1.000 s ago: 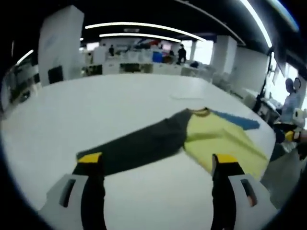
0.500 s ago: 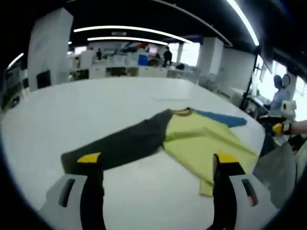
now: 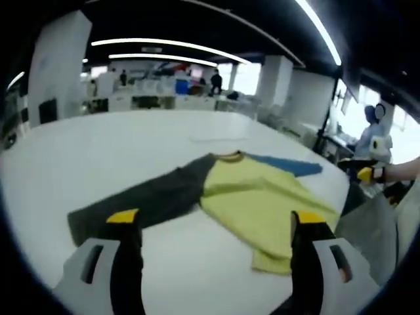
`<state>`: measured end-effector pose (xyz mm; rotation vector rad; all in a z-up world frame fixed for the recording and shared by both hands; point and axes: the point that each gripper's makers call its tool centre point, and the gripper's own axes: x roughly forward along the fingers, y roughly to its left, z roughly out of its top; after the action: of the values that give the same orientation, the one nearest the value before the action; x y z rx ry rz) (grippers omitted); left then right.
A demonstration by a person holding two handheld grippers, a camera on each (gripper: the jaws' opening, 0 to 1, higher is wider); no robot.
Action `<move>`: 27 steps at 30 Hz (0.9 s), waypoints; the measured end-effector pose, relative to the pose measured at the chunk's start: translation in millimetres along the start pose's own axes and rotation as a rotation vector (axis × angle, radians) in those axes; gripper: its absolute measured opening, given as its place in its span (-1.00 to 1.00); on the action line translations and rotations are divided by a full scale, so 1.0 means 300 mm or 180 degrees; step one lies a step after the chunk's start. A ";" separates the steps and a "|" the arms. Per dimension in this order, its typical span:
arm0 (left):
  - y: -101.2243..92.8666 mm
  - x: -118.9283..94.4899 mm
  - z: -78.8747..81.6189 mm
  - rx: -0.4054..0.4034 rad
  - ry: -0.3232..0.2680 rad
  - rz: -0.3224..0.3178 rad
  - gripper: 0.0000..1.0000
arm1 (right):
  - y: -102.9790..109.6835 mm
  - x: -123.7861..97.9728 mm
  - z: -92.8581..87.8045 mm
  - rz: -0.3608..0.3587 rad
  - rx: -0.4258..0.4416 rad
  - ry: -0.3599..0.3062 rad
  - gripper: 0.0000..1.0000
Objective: Fold the garment on the visible template until the final outline fits inside the template.
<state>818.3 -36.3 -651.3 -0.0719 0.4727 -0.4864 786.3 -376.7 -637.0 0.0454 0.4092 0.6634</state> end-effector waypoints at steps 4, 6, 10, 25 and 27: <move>-0.024 0.002 -0.022 -0.0027 0.0042 -0.0073 0.80 | 0.002 0.005 -0.002 0.0018 0.0002 0.0009 0.61; -0.043 0.005 -0.038 -0.0026 0.0083 -0.0107 0.81 | 0.003 0.005 -0.003 0.0023 -0.0003 0.0013 0.61; -0.063 0.011 -0.067 -0.0077 0.0145 -0.0146 0.81 | 0.003 0.006 -0.002 0.0030 -0.0006 0.0011 0.61; -0.108 0.016 -0.125 -0.0144 0.0351 -0.0252 0.72 | 0.002 0.011 0.001 0.0027 0.0023 -0.0018 0.60; -0.122 0.021 -0.146 -0.0121 0.0409 -0.0288 0.71 | 0.006 0.012 -0.003 0.0034 0.0024 -0.0008 0.60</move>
<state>787.5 -69.5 -686.4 -0.0992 0.6065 -0.5731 787.5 -373.1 -638.7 0.0555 0.4092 0.6723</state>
